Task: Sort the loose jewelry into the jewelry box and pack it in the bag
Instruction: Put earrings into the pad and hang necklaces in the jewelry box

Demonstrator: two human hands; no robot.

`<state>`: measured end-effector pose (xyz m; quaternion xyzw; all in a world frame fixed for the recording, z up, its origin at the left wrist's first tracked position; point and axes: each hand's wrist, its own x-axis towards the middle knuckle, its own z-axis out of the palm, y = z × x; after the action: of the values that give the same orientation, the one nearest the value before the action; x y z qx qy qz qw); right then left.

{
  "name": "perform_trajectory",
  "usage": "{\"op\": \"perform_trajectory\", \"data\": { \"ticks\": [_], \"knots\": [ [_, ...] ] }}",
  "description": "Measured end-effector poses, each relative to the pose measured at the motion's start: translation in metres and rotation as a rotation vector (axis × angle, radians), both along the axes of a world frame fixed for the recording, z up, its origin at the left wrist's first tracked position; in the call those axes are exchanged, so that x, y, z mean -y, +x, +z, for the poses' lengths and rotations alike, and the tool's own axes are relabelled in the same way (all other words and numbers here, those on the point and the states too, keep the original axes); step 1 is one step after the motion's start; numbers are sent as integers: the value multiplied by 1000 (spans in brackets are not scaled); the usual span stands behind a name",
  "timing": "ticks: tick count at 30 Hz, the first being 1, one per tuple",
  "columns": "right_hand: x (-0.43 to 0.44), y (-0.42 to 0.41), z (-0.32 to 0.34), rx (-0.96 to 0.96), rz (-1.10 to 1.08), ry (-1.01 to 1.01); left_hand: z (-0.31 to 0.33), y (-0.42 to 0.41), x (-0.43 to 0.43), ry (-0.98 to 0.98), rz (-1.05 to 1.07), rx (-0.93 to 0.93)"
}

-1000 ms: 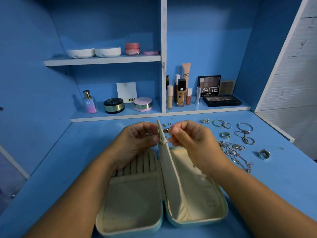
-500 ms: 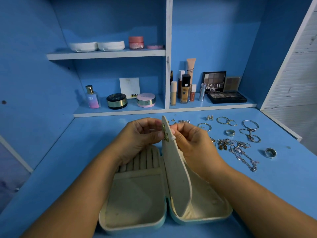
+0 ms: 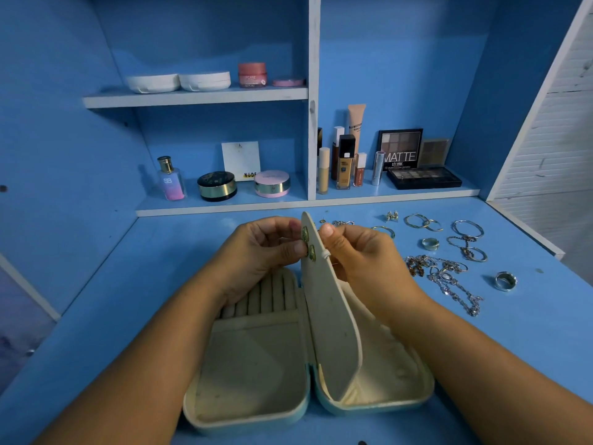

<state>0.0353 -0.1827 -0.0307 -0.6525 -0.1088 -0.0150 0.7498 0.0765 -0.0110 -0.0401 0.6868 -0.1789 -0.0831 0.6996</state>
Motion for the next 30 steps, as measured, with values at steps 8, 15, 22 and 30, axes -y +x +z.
{"op": "perform_trajectory", "data": {
  "ticks": [8,15,22,30],
  "knots": [
    [7,3,1,81,51,-130,1,-1,1,1,-4,9],
    [0,4,-3,170,14,-267,1,-2,2,-21,1,11],
    [6,3,-3,147,59,-196,3,-2,3,8,-1,8],
    [7,8,-5,186,30,-330,2,-3,4,-10,22,17]
  ]
}}
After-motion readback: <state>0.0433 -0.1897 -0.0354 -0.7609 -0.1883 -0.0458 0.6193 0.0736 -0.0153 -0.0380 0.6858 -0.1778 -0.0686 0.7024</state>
